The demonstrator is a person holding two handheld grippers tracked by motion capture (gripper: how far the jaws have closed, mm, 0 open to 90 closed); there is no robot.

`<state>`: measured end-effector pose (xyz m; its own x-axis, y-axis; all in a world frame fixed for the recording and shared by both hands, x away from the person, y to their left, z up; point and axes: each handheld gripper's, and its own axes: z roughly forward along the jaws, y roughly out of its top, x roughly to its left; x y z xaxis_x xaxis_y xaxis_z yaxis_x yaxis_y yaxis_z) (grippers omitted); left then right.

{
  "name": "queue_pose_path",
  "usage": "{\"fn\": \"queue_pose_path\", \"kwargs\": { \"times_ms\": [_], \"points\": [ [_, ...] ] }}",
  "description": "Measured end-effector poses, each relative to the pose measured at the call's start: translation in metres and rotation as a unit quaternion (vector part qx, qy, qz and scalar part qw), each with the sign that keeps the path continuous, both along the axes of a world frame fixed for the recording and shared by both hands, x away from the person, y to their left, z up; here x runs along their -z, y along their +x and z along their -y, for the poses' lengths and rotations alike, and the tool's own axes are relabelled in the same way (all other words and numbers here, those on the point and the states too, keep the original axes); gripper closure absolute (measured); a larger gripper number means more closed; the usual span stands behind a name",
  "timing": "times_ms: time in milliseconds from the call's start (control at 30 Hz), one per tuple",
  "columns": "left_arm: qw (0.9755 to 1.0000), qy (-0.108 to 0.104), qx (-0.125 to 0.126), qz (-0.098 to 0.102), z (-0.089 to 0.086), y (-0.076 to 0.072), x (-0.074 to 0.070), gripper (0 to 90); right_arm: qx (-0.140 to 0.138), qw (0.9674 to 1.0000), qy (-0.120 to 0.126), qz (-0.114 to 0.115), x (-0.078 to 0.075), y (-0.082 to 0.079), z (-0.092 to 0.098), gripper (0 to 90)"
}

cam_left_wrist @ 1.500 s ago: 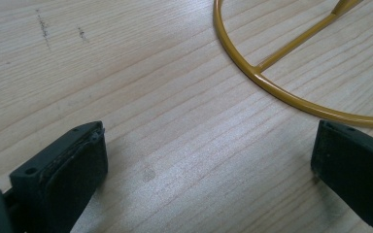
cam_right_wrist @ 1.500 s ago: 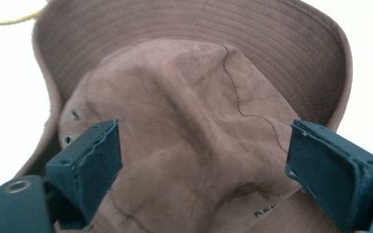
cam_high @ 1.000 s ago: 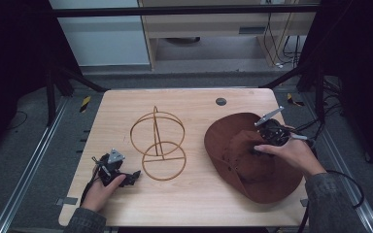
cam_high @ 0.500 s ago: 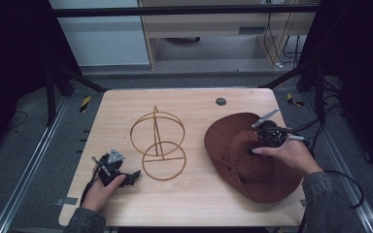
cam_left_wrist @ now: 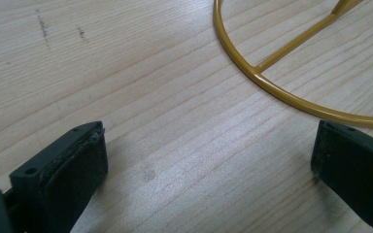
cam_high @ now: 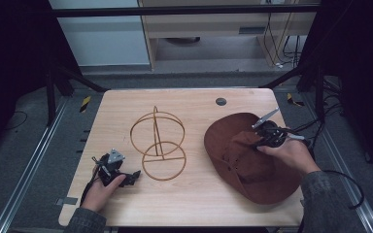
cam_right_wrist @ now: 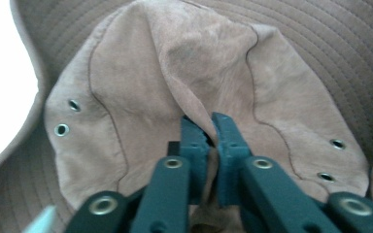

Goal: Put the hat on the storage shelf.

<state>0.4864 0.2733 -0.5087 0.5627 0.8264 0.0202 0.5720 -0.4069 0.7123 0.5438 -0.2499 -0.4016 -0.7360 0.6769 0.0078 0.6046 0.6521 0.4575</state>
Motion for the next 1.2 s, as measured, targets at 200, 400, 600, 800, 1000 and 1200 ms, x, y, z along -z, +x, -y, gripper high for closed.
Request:
{"fn": "queue_pose_path", "kwargs": {
  "times_ms": [200, 400, 600, 800, 1000, 1200],
  "points": [
    [1.0000, 0.000, 0.000, 0.000, 0.000, 0.000, 0.000, 0.0, -0.002, 0.9999, 0.008, 0.010, -0.018, -0.004, -0.002, 89.2],
    [1.0000, 0.000, 0.000, 0.000, 0.000, 0.000, 0.000, 0.0, -0.003, 0.9991, 0.026, 0.033, -0.042, -0.011, -0.005, 89.2],
    [1.0000, 0.001, 0.000, 0.000, 0.000, 0.000, 0.000, 0.0, -0.006, 0.9966, 0.052, 0.064, -0.070, -0.023, -0.007, 89.2],
    [1.0000, 0.001, -0.002, 0.001, 0.000, 0.000, 0.000, 0.0, -0.008, 0.9930, 0.060, 0.101, -0.097, -0.032, -0.007, 89.2],
    [1.0000, 0.000, -0.002, 0.001, 0.000, 0.000, 0.000, 0.0, 0.001, 0.9890, 0.073, 0.129, -0.122, -0.040, -0.002, 89.2],
    [1.0000, 0.000, -0.002, 0.000, 0.000, 0.000, 0.000, 0.0, 0.003, 0.9863, 0.083, 0.143, -0.136, -0.044, 0.001, 89.2]
  ]
}}
